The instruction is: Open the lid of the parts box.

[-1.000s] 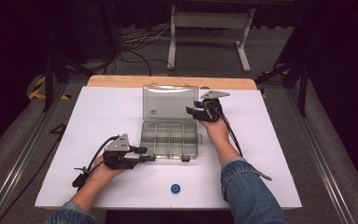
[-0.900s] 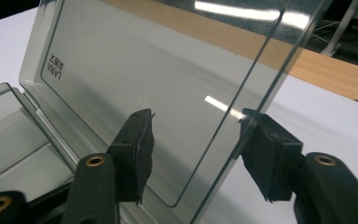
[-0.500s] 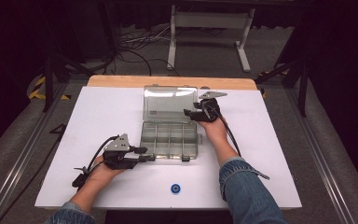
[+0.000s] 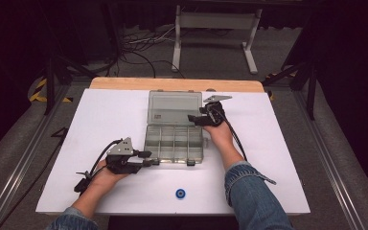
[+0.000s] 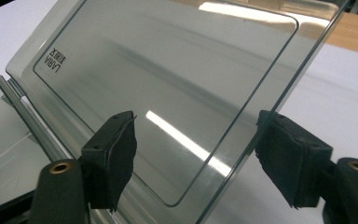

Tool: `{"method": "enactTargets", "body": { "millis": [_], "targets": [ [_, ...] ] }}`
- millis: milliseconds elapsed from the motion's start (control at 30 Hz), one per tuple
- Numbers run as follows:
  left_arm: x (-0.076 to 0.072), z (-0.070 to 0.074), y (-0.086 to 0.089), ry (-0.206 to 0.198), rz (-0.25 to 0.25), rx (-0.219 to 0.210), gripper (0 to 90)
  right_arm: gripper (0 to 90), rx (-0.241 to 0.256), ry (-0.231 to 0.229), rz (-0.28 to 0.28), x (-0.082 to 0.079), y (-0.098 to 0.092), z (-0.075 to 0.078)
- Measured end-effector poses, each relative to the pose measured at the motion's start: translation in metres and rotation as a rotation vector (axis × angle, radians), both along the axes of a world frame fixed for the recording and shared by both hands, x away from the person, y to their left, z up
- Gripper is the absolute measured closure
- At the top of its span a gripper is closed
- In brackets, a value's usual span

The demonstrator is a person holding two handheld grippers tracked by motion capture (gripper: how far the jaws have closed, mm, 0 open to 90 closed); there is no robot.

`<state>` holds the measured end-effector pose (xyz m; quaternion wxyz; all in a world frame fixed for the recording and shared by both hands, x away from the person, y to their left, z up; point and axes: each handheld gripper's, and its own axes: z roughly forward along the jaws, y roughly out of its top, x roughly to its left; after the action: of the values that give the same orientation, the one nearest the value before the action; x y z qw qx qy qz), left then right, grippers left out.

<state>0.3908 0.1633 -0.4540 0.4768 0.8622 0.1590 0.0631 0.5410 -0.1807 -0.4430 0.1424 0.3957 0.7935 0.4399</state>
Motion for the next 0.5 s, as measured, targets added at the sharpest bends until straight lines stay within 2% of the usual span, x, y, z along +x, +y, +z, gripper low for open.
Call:
{"method": "enactTargets", "body": {
  "millis": [500],
  "targets": [
    [0.0000,0.0000,0.0000,-0.004,-0.001,0.000,61.8,24.2,0.017,0.046,-0.005,0.0025,-0.0015,-0.0057]
  ]
}}
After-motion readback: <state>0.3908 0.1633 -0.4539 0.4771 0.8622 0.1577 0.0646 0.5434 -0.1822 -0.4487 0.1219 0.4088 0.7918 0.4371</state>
